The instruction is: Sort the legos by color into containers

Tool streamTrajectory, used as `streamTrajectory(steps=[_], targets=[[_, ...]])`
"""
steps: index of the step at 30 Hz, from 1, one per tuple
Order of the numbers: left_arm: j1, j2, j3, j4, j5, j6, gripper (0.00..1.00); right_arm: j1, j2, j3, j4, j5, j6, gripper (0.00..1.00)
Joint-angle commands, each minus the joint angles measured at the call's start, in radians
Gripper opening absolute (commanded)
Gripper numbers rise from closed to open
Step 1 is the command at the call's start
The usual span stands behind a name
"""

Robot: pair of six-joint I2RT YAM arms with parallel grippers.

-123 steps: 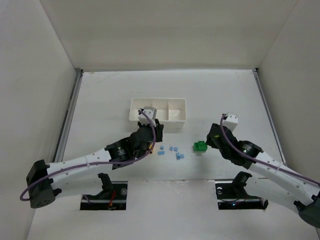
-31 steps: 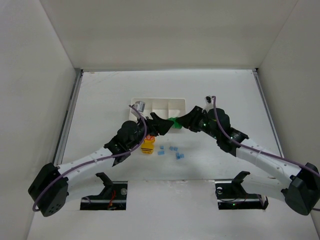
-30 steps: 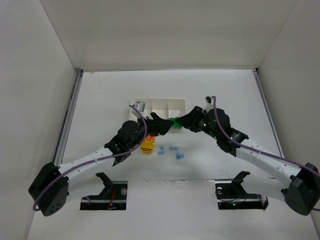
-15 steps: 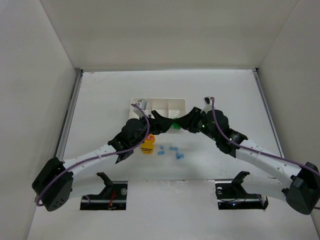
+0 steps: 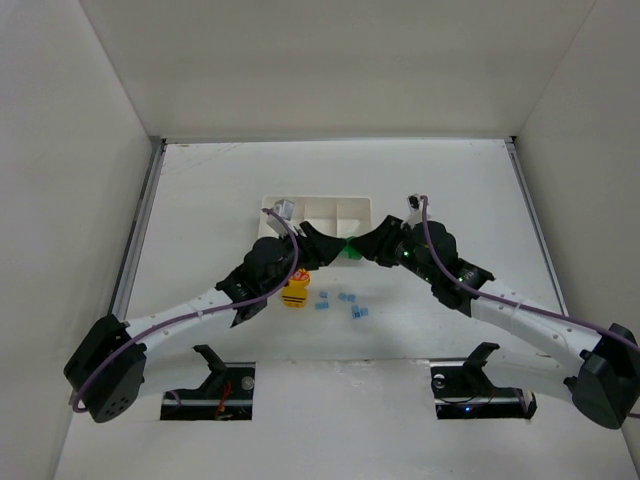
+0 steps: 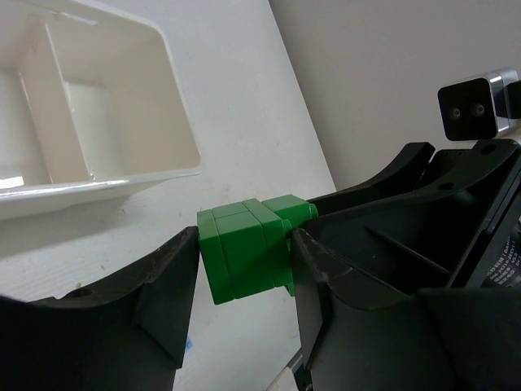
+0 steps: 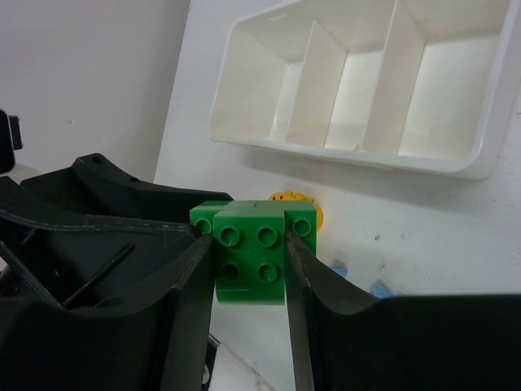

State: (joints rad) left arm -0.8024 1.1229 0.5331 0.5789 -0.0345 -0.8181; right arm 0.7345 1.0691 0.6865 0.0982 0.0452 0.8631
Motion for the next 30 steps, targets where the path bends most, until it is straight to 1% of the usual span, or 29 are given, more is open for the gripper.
streamTrajectory(steps=[1,9,13,20,23,25,27,30], targets=[[0.015,-0.029,0.03,0.004,-0.008,-0.006,0.24,0.009,-0.009,0.001,0.116,0.013,-0.006,0.28],[0.058,-0.049,-0.008,0.004,-0.01,-0.009,0.18,0.006,-0.014,0.008,0.129,-0.027,0.007,0.28],[0.096,-0.084,-0.036,0.003,-0.005,-0.007,0.16,-0.008,-0.017,0.008,0.129,-0.042,0.008,0.27],[0.168,-0.149,-0.067,-0.048,0.013,0.002,0.15,-0.03,-0.024,0.019,0.14,-0.087,0.011,0.27],[0.206,-0.208,-0.074,-0.082,0.042,-0.009,0.15,-0.045,-0.04,0.022,0.129,-0.081,0.002,0.27],[0.225,-0.28,-0.071,-0.122,0.058,-0.021,0.15,-0.05,-0.025,0.036,0.114,-0.071,-0.013,0.27],[0.237,-0.362,-0.062,-0.174,0.053,-0.021,0.15,-0.05,0.014,0.063,0.092,-0.05,-0.041,0.27],[0.266,-0.471,-0.042,-0.261,0.036,-0.004,0.15,-0.039,0.119,0.125,0.084,0.011,-0.094,0.28]])
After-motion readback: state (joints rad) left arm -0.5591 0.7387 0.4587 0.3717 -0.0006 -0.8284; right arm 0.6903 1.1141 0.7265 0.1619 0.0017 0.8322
